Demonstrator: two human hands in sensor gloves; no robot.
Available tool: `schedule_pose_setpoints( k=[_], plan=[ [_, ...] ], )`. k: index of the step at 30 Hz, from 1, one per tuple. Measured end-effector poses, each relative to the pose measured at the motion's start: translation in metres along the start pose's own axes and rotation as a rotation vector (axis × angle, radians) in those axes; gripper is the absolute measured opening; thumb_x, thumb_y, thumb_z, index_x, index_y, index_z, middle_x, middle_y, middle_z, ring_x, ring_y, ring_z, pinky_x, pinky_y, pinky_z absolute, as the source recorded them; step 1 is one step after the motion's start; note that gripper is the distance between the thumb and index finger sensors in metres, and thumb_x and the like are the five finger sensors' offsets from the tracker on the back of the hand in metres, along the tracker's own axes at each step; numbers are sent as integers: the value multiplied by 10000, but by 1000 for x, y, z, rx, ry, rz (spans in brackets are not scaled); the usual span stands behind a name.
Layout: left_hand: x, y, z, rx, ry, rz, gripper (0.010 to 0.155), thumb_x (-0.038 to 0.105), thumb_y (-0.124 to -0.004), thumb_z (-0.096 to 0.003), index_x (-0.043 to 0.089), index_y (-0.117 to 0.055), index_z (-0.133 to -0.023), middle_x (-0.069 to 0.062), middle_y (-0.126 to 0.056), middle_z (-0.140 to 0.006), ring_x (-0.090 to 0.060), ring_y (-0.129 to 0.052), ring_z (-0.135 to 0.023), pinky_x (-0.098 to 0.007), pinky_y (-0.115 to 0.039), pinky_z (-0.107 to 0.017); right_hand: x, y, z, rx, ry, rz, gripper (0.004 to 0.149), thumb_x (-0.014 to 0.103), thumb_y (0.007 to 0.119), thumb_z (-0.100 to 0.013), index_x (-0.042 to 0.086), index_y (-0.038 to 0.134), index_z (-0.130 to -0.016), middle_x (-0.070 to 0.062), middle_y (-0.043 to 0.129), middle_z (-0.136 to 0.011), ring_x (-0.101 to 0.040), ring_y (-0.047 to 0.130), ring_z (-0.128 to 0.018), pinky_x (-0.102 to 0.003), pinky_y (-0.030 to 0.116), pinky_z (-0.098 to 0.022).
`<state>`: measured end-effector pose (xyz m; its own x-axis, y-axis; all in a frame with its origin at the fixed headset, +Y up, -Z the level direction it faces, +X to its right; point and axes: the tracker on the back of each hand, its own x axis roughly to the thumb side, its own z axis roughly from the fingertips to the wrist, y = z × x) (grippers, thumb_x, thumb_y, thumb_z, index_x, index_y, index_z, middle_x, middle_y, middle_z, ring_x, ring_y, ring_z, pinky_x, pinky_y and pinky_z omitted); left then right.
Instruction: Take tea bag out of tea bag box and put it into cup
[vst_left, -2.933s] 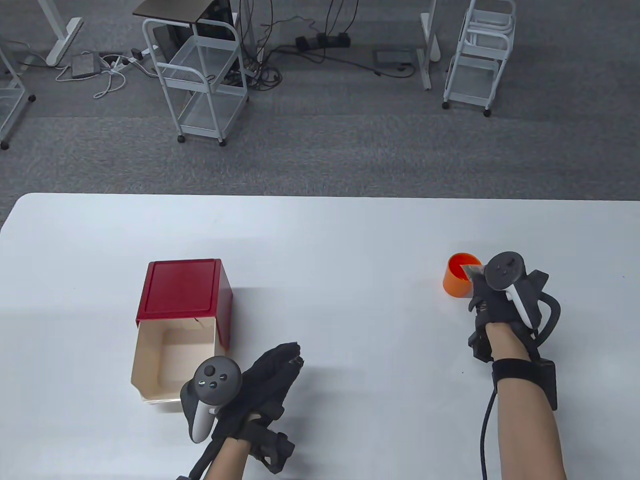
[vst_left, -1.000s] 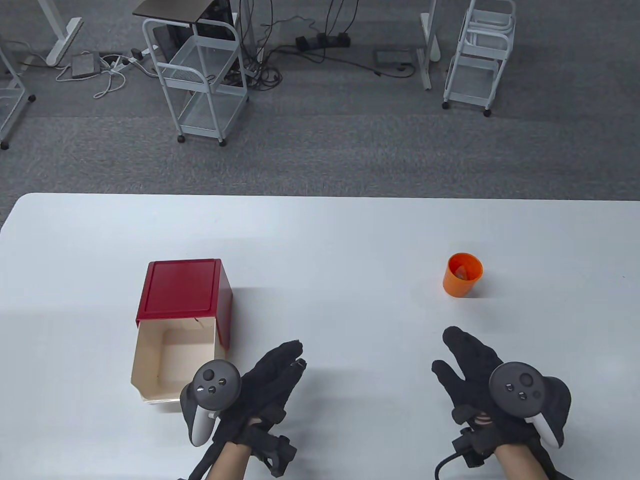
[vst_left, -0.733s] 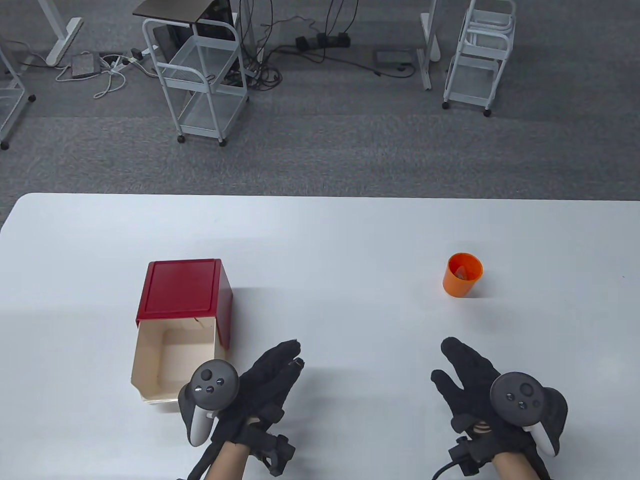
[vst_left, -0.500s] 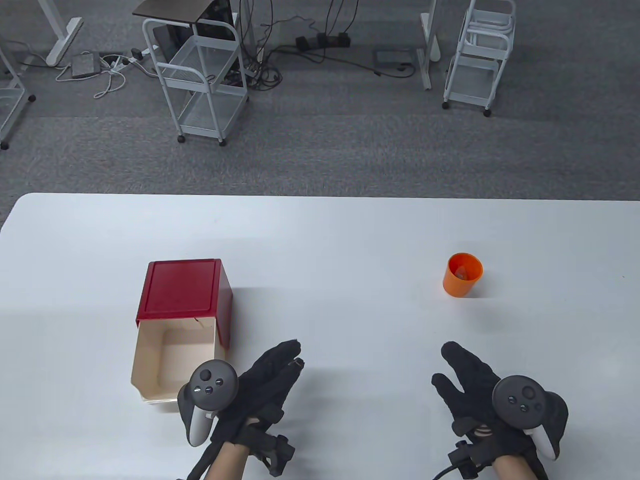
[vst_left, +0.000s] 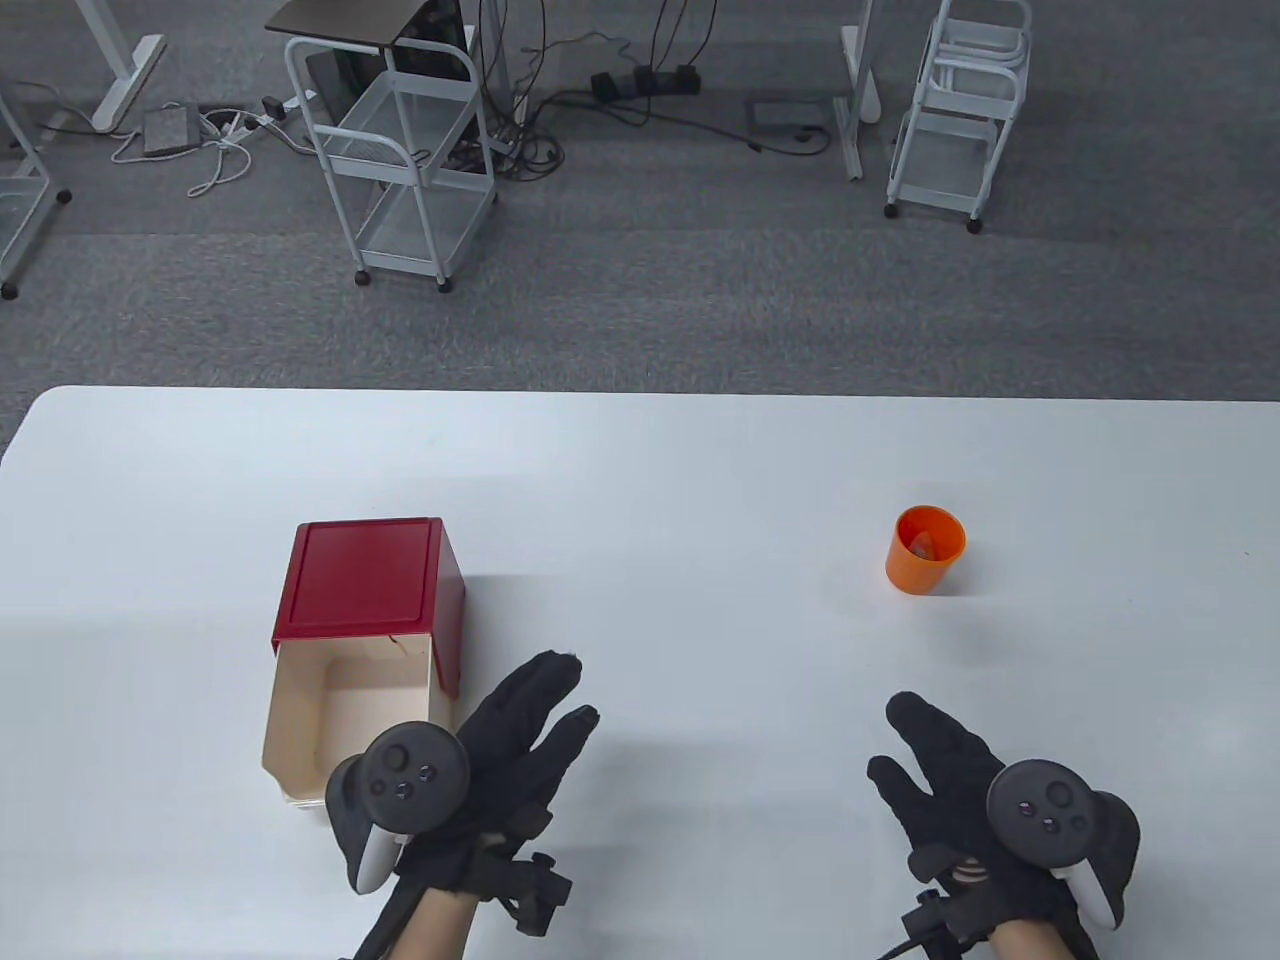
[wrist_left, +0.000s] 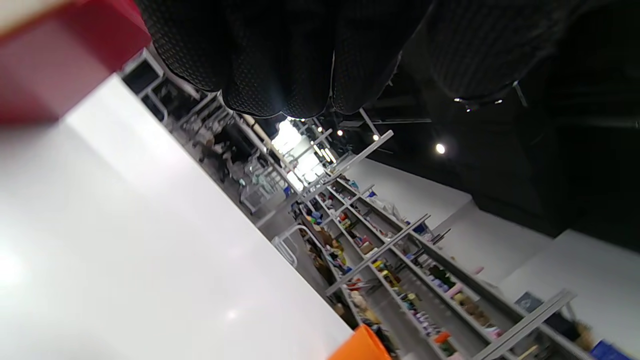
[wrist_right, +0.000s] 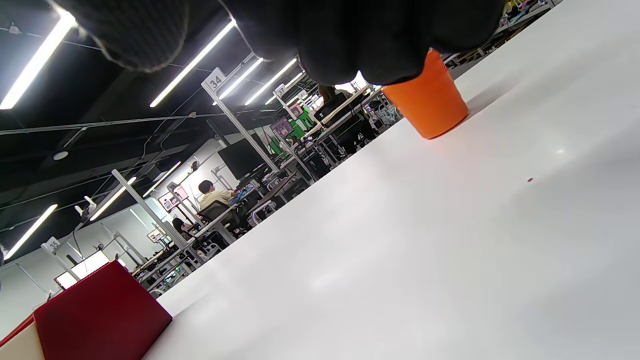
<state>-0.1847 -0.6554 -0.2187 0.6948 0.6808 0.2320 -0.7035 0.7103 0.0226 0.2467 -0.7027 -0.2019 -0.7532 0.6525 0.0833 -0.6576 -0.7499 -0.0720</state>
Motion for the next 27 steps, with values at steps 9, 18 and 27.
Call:
schedule_pose_setpoints(
  k=[9, 18, 27],
  plan=[
    [-12, 65, 23, 56, 66, -451, 656, 615, -737, -453, 303, -760, -1030, -42, -785, -1134, -292, -826, -987, -443, -709, -737, -1, -1, 1, -8, -10, 4, 655, 529, 744, -452, 193, 608, -998, -178, 672, -1037, -480, 702, -884, -585, 610, -665],
    [-48, 81, 43, -26, 167, -672, 661, 606, -778, -429, 308, -768, -1018, -29, -797, -1126, -277, -839, -984, -429, -710, -744, 0, 0, 1, -6, -23, 20, 655, 528, 744, -453, 192, 608, -998, -181, 670, -1038, -483, 695, -887, -586, 607, -667],
    [-75, 50, 41, -206, 224, -815, 689, 586, -824, -395, 317, -750, -1025, -14, -781, -1135, -265, -828, -999, -421, -707, -753, 0, -1, 1, -6, -24, 27, 654, 528, 744, -452, 193, 608, -997, -179, 669, -1038, -484, 694, -888, -585, 606, -667]
  ],
)
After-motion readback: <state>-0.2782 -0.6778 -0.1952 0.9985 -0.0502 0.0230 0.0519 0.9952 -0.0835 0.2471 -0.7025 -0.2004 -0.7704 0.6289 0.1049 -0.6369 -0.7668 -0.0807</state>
